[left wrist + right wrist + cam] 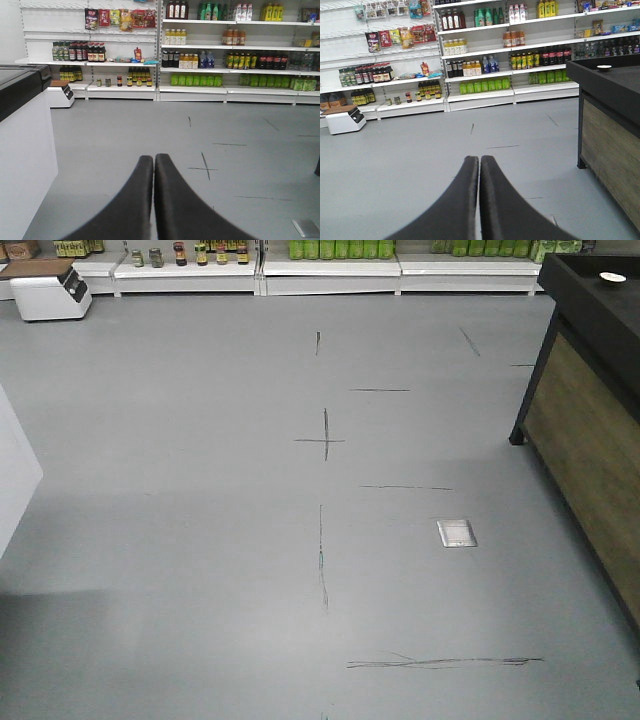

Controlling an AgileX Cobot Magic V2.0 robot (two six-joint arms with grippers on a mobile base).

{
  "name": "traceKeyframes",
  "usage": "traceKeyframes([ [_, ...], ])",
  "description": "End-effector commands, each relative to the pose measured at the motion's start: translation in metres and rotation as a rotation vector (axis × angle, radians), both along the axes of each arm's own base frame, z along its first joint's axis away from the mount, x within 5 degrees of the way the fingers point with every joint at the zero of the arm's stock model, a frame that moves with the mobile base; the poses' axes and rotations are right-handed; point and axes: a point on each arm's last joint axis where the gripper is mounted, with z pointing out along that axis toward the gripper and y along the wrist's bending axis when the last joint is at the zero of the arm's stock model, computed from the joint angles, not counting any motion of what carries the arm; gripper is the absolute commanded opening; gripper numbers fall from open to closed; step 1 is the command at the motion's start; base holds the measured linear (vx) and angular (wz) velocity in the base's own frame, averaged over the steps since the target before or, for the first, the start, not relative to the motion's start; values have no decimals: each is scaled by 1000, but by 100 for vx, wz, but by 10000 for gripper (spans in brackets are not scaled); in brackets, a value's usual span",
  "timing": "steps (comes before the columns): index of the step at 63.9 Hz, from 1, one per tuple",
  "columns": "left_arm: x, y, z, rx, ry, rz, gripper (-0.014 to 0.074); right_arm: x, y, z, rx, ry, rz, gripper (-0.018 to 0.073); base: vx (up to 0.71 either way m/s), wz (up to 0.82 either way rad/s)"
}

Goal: Pick three apples into basket with both arms
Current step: 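Drive the base forward across the floor toward the fruit tables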

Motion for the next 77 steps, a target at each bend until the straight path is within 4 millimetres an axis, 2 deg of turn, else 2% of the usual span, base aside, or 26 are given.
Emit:
traceKeyframes([
  [1,0,0,-1,-10,-59,-5,-6,0,0,2,-19,-65,-3,-4,0,0],
  [77,0,0,-1,-10,-59,-5,-6,0,0,2,-19,-65,-3,-4,0,0],
])
